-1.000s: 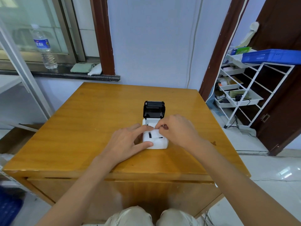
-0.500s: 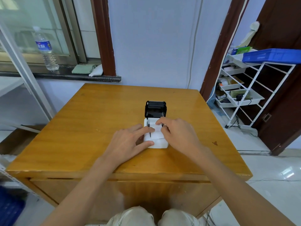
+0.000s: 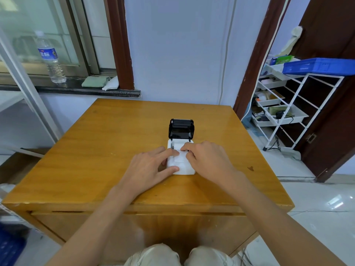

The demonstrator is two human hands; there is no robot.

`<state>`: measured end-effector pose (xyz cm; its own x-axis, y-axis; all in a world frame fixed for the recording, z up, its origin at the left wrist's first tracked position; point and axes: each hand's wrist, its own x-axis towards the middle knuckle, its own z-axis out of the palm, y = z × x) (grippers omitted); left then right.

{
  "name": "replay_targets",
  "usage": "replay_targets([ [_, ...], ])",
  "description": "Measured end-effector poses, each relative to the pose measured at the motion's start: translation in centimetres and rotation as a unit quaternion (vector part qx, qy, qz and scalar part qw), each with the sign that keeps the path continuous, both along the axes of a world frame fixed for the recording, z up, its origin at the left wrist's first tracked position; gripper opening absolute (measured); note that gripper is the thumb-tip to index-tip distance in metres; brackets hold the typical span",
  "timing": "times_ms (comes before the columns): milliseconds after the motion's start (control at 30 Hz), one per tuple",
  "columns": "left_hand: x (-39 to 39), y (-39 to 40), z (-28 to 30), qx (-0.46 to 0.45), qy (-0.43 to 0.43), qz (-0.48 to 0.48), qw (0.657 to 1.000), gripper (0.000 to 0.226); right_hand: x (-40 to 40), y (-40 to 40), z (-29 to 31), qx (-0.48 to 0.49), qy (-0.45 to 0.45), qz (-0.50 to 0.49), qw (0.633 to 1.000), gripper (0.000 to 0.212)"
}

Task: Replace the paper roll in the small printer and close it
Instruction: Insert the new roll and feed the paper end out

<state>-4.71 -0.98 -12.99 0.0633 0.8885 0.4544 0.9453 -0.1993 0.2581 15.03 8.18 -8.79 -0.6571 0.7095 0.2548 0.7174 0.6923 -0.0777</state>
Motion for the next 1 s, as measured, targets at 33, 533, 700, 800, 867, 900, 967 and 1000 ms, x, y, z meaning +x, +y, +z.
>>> replay_targets([
  [33, 0.0, 0.0, 0.0, 0.0, -0.001, 0.001, 1.0, 0.04, 0.0, 0.0, 0.0, -0.001, -0.001, -0.001, 1.0, 0.038],
  [533, -0.1, 0.1, -0.1, 0.002, 0.007, -0.003, 1.0, 0.046, -1.6, 3.3, 2.4, 0.04, 0.165, -0.004, 0.986, 0.042],
  [700, -0.2, 0.0, 0.0, -0.001, 0.002, -0.006, 1.0, 0.043, -1.9, 4.0, 1.8, -0.01, 0.164, 0.007, 0.986, 0.038],
  [800, -0.1, 0.0, 0.0, -0.002, 0.003, -0.01, 1.0, 0.043, -1.8, 3.8, 1.6, 0.008, 0.185, 0.017, 0.983, 0.033],
  [867, -0.1, 0.0, 0.0, -0.002, 0.001, -0.012, 1.0, 0.043, -1.9, 3.5, 1.4, -0.001, 0.152, 0.026, 0.988, 0.029],
  [900, -0.1, 0.0, 0.0, -0.001, 0.0, -0.011, 1.0, 0.042, -2.0, 3.4, 1.2, -0.003, 0.13, 0.029, 0.991, 0.026],
  [967, -0.2, 0.0, 0.0, -0.002, 0.001, -0.009, 1.0, 0.041, -2.0, 3.3, 1.1, -0.01, 0.109, 0.034, 0.993, 0.022],
  [1000, -0.2, 0.0, 0.0, -0.004, 0.001, -0.008, 1.0, 0.041, -2.0, 3.4, 1.3, -0.02, 0.107, 0.035, 0.993, 0.02],
])
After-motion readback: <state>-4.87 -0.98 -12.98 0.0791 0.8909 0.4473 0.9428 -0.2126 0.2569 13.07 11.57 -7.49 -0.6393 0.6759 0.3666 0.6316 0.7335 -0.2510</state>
